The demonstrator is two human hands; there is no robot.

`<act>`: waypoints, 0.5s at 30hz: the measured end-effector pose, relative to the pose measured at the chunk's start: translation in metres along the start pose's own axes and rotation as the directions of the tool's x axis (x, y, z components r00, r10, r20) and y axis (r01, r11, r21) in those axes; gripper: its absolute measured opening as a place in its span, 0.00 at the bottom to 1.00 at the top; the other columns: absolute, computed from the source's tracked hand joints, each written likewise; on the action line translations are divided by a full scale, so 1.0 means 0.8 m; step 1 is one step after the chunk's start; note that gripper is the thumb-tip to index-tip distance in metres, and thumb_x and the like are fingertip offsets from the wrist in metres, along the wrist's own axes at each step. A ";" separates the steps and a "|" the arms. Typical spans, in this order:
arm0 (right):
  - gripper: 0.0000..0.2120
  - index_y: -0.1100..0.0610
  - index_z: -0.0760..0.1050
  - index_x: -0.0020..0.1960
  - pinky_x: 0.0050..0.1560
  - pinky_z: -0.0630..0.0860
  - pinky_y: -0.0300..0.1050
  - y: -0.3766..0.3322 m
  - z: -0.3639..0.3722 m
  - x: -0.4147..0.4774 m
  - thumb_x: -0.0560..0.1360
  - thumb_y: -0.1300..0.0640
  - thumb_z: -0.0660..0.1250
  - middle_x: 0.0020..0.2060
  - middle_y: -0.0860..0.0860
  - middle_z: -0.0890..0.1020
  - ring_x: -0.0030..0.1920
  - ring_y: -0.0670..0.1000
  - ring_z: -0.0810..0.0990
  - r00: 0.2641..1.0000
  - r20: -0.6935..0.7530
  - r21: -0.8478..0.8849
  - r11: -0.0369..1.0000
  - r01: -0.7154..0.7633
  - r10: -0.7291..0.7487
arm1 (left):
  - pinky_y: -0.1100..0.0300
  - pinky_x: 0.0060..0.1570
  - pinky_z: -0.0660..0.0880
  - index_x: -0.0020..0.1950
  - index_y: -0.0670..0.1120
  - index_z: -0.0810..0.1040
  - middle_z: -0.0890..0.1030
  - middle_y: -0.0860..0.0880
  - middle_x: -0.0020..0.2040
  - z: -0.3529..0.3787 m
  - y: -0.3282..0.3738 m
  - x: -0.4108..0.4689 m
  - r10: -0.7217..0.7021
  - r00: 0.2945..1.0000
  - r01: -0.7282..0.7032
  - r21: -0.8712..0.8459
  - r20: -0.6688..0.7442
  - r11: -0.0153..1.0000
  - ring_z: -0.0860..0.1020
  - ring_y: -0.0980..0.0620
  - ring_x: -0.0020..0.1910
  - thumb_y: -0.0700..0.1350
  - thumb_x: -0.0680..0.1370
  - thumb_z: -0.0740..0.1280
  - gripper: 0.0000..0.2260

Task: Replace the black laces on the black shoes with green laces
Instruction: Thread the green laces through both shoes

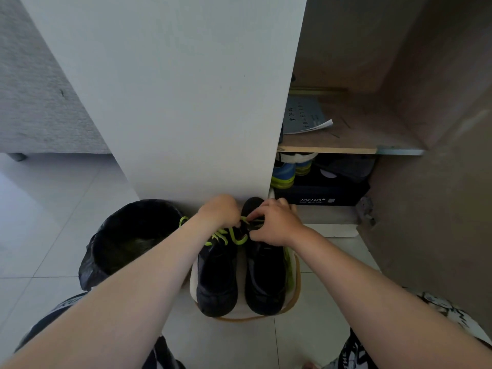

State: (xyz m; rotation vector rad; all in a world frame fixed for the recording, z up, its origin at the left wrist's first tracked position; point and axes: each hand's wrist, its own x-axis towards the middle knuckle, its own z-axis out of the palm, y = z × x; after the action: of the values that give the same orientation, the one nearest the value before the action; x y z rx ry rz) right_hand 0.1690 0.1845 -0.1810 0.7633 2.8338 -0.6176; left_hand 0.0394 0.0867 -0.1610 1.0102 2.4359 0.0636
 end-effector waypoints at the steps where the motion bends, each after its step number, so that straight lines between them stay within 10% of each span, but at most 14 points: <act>1: 0.21 0.35 0.78 0.60 0.65 0.61 0.53 0.000 -0.001 -0.001 0.67 0.41 0.71 0.64 0.46 0.72 0.67 0.53 0.64 1.000 -0.004 -0.013 1.000 -0.004 0.004 | 0.56 0.50 0.78 0.58 0.42 0.82 0.82 0.43 0.53 -0.004 -0.004 0.002 -0.007 1.000 0.007 0.010 0.004 1.000 0.81 0.44 0.55 0.46 0.75 0.72 0.14; 4: 0.21 0.35 0.78 0.60 0.66 0.60 0.55 -0.003 -0.002 -0.002 0.67 0.40 0.70 0.64 0.48 0.73 0.68 0.55 0.64 1.000 0.015 -0.011 1.000 -0.015 0.015 | 0.59 0.41 0.80 0.56 0.37 0.80 0.82 0.41 0.47 -0.012 -0.021 0.008 -0.134 0.991 0.125 -0.320 -0.006 0.939 0.82 0.43 0.49 0.40 0.79 0.66 0.10; 8: 0.19 0.36 0.78 0.58 0.64 0.60 0.55 -0.008 -0.001 0.000 0.67 0.37 0.70 0.63 0.49 0.73 0.67 0.56 0.65 1.000 -0.001 -0.012 1.000 -0.013 0.013 | 0.49 0.57 0.79 0.44 0.40 0.77 0.81 0.41 0.47 -0.007 -0.024 0.004 -0.231 0.972 0.157 -0.827 0.033 0.541 0.81 0.45 0.46 0.35 0.80 0.61 0.08; 13: 0.18 0.35 0.78 0.55 0.63 0.62 0.55 -0.005 0.000 0.001 0.66 0.33 0.71 0.60 0.48 0.74 0.66 0.56 0.67 0.999 -0.012 -0.056 0.998 -0.041 0.041 | 0.51 0.52 0.78 0.38 0.39 0.70 0.73 0.43 0.34 -0.014 0.005 -0.019 -0.250 0.966 0.056 -0.998 0.063 -0.035 0.75 0.51 0.27 0.31 0.81 0.48 0.16; 15: 0.18 0.35 0.78 0.55 0.63 0.62 0.56 -0.003 0.000 0.001 0.66 0.33 0.71 0.60 0.48 0.74 0.66 0.56 0.67 0.999 -0.007 -0.073 0.996 -0.047 0.047 | 0.58 0.32 0.73 0.39 0.41 0.66 0.66 0.42 0.32 -0.034 -0.009 -0.020 -0.324 0.946 0.010 -0.999 0.021 -0.034 0.66 0.55 0.18 0.31 0.80 0.47 0.14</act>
State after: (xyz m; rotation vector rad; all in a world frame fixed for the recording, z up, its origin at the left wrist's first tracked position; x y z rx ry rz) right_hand 0.1671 0.1833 -0.1804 0.8176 2.8169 -0.5035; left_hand 0.0319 0.0746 -0.1321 -0.0877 1.7447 1.7212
